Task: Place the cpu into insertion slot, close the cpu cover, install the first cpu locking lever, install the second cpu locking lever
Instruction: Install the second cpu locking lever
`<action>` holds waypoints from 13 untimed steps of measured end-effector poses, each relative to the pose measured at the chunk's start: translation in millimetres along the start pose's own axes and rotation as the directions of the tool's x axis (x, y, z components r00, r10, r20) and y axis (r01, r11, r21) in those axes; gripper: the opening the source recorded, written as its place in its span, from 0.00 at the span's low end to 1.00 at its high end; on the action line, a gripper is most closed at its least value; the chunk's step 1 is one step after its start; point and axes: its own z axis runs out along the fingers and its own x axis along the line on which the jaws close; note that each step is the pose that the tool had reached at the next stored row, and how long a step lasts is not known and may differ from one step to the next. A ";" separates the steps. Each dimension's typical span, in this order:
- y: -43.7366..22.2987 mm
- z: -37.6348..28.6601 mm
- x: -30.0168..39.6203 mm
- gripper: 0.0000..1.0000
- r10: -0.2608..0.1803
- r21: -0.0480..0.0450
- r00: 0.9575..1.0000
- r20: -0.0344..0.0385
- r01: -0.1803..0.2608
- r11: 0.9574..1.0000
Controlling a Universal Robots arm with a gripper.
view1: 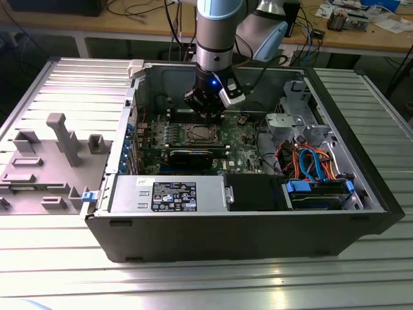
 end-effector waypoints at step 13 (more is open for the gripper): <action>-1.1 -6.1 0.0 0.11 0.000 0.000 1.000 0.000 0.000 1.000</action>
